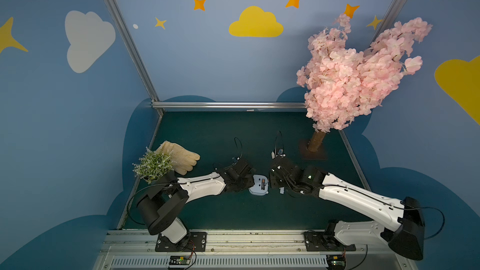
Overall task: Remove the battery from the alarm
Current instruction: Release the battery from the alarm.
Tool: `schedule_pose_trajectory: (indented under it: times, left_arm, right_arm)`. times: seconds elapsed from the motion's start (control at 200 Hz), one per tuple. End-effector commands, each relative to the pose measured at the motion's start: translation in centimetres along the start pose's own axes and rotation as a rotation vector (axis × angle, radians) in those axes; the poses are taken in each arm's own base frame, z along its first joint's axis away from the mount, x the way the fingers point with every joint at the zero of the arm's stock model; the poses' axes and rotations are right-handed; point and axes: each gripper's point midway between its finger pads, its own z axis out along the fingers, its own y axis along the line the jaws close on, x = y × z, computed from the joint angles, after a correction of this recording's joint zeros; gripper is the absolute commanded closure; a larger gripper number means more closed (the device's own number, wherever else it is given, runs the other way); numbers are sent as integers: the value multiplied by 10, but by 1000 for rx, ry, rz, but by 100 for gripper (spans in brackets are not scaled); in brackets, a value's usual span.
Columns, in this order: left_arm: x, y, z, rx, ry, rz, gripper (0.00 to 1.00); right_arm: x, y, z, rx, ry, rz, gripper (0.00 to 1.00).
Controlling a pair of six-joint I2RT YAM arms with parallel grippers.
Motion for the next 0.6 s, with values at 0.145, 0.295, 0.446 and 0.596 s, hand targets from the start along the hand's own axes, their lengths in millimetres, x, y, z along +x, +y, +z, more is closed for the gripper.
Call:
schedule_pose_trajectory:
  times: [0.145, 0.295, 0.446, 0.596]
  left_arm:
    - [19, 32, 15, -112, 64, 2, 73]
    - [19, 33, 17, -119, 63, -7, 73]
    - [19, 33, 18, -120, 65, -10, 73]
    - [20, 37, 18, -127, 61, -17, 73]
  right_arm:
    - [28, 5, 17, 87, 41, -82, 100]
    - [109, -10, 41, 160, 210, -51, 100]
    - [149, -26, 41, 189, 307, -31, 100]
    - [144, -36, 27, 129, 299, 76, 100]
